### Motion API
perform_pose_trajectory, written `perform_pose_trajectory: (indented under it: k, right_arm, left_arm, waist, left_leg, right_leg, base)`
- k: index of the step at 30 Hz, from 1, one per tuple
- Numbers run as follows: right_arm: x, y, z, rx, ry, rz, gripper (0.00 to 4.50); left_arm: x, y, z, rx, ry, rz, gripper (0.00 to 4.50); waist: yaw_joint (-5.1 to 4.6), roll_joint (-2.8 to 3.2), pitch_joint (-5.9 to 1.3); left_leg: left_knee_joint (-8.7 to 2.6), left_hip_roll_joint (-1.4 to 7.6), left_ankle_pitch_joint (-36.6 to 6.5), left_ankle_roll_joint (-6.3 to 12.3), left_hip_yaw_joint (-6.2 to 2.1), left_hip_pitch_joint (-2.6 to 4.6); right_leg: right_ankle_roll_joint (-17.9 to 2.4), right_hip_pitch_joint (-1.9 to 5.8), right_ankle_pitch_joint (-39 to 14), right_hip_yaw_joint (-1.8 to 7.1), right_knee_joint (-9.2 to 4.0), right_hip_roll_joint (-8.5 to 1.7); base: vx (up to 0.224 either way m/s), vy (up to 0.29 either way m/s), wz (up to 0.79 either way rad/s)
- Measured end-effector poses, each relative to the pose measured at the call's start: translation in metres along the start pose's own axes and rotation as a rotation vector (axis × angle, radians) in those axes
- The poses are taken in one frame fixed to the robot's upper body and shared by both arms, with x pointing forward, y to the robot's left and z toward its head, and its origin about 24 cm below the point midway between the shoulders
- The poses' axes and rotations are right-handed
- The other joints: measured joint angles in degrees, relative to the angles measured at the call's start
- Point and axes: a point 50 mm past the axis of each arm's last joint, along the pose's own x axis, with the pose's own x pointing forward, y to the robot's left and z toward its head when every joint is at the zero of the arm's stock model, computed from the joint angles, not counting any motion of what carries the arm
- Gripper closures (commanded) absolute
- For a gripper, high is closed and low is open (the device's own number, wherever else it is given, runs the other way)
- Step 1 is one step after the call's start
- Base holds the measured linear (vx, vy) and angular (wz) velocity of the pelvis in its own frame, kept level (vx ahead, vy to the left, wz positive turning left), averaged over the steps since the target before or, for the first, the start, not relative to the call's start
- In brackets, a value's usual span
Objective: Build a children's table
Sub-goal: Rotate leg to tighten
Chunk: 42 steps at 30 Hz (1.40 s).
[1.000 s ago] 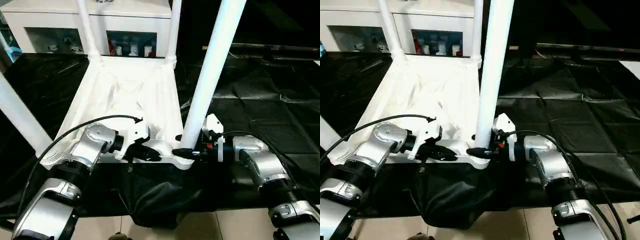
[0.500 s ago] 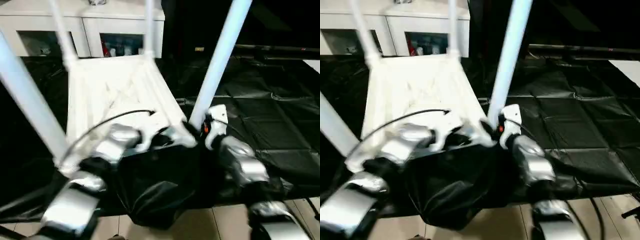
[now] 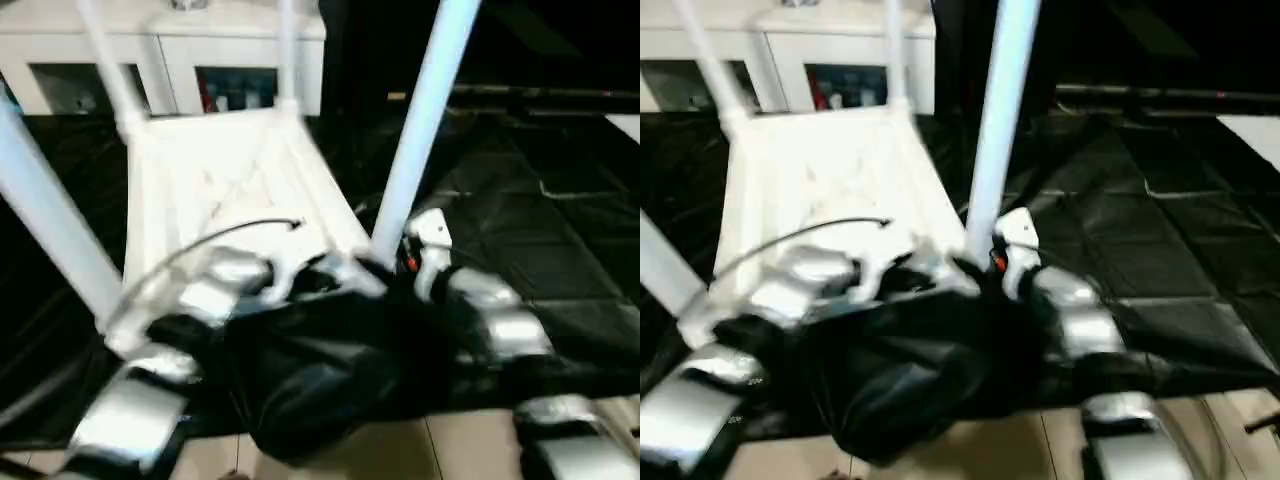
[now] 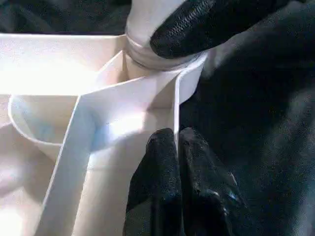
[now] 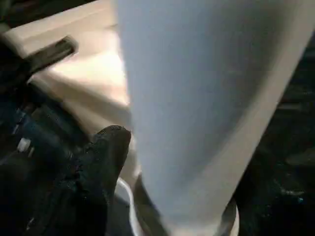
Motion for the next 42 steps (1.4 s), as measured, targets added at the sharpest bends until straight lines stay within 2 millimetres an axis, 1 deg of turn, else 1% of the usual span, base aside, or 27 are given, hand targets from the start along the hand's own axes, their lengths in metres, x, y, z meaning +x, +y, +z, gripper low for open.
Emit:
perform_pose_trajectory:
  k: [2,6,7,8,13,21,23,25,27,30,33,35,38,42]
  right_arm:
    - [-0.004,0.001,-0.001,-0.013,0.026,0.074,1.31]
    - [-0.010,0.003,-0.003,-0.040,0.078,0.178,1.31]
    - [-0.011,0.003,-0.005,-0.037,0.088,0.189,1.57]
    - [-0.012,0.003,-0.005,-0.028,0.094,0.199,1.57]
    - [-0.012,0.005,-0.006,-0.016,0.092,0.231,1.93]
    - [-0.012,0.010,-0.008,0.000,0.073,0.256,2.01]
    - [-0.011,0.009,-0.011,0.019,0.057,0.199,2.01]
    - [-0.008,0.007,-0.013,0.044,0.034,0.117,2.01]
    - [-0.003,0.003,-0.016,0.096,-0.004,-0.024,2.01]
    - [0.004,-0.002,-0.017,0.147,-0.042,-0.188,2.01]
    - [0.016,-0.004,-0.016,0.217,-0.088,-0.354,2.01]
    - [0.022,-0.007,-0.013,0.245,-0.099,-0.459,2.01]
    - [0.027,-0.007,-0.011,0.230,-0.094,-0.525,2.01]
    - [0.030,-0.006,-0.010,0.202,-0.103,-0.536,2.01]
  left_arm:
    - [-0.003,-0.002,-0.001,0.008,0.001,-0.047,4.50]
    - [-0.012,-0.004,-0.005,0.014,0.007,-0.107,4.50]
    - [-0.013,-0.005,-0.005,0.015,0.007,-0.118,4.50]
    - [-0.015,-0.005,-0.006,0.015,0.009,-0.127,4.50]
    - [-0.019,-0.006,-0.009,0.023,0.011,-0.148,4.50]
    - [-0.021,-0.008,-0.010,0.036,0.010,-0.156,4.50]
    - [-0.018,-0.007,-0.010,0.040,0.008,-0.123,4.50]
    - [-0.013,-0.005,-0.008,0.037,0.006,-0.078,4.50]
    - [-0.003,-0.001,-0.005,0.019,0.005,-0.011,4.50]
    - [0.009,0.001,0.000,-0.008,0.006,0.061,4.50]
    - [0.020,0.003,0.006,-0.041,0.008,0.140,4.50]
    - [0.030,0.003,0.011,-0.069,0.006,0.184,4.50]
    - [0.036,0.002,0.014,-0.083,0.003,0.215,4.50]
    - [0.036,0.003,0.015,-0.083,0.000,0.224,4.50]
  waist:
    - [0.29,0.00,0.01]
    - [0.31,-0.04,0.03]
    - [0.36,-0.04,0.04]
    - [0.34,-0.03,0.05]
    - [0.33,-0.03,0.05]
    - [0.46,-0.05,0.06]
    - [0.48,-0.06,0.05]
    - [0.18,-0.06,0.05]
    - [-0.07,-0.07,0.04]
    - [-0.28,-0.07,0.04]
    - [-0.51,-0.05,0.04]
    - [-0.88,-0.04,0.03]
    - [-1.05,0.15,-0.08]
    - [-0.98,0.27,-0.16]
  left_leg:
    - [0.05,-0.02,0.0,0.00,0.03,-0.06]
    - [0.10,-0.03,0.0,0.02,0.06,-0.11]
    - [0.10,-0.03,0.0,0.02,0.05,-0.11]
    - [0.09,-0.02,0.0,0.02,0.05,-0.11]
    - [0.09,-0.02,0.0,0.01,0.06,-0.11]
    - [0.07,-0.02,0.0,0.00,0.06,-0.11]
    - [0.09,-0.02,0.0,-0.01,0.05,-0.02]
    - [0.18,-0.02,0.0,-0.01,0.05,0.06]
    - [0.27,-0.03,0.0,-0.01,0.04,0.09]
    - [0.30,-0.08,0.0,-0.01,0.04,0.12]
    - [0.32,-0.08,0.0,-0.01,0.04,0.12]
    - [0.33,-0.10,0.0,-0.01,0.04,0.08]
    - [0.32,-0.12,0.0,-0.01,0.04,0.09]
    - [0.20,-0.12,0.0,-0.01,0.04,0.07]
  right_leg:
    - [0.0,0.00,0.0,0.02,-0.03,-0.02]
    - [0.0,-0.01,0.0,0.04,-0.05,-0.04]
    - [0.0,-0.01,0.0,0.03,-0.05,-0.04]
    - [0.0,-0.03,0.0,0.03,-0.04,-0.04]
    - [0.0,-0.03,0.0,0.04,-0.03,-0.04]
    - [0.0,-0.03,0.0,0.04,-0.04,-0.04]
    - [0.0,0.02,0.0,0.05,-0.03,-0.04]
    - [0.0,0.07,0.0,0.08,0.00,-0.04]
    - [0.3,0.10,-0.2,0.12,-0.03,-0.05]
    - [0.3,0.09,-0.2,0.14,-0.14,-0.10]
    - [0.3,0.06,-0.2,0.14,-0.19,-0.10]
    - [0.3,0.05,-0.2,0.15,-0.26,-0.10]
    - [0.3,0.11,-0.1,0.17,-0.27,-0.10]
    - [0.0,0.12,0.0,0.14,-0.26,-0.10]
  base:
    - [0.000,0.000,0.00]
    - [0.000,0.000,0.00]
    - [0.000,0.000,0.00]
    - [0.000,0.000,0.00]
    - [0.000,0.000,0.00]
    - [0.000,0.000,0.00]
    - [0.000,0.000,0.00]
    - [0.000,0.000,0.00]
    - [0.000,0.000,0.00]
    - [0.000,0.000,0.00]
    - [0.000,0.000,0.00]
    - [0.000,0.000,0.00]
    - [0.000,0.000,0.00]
    - [0.000,0.000,0.00]
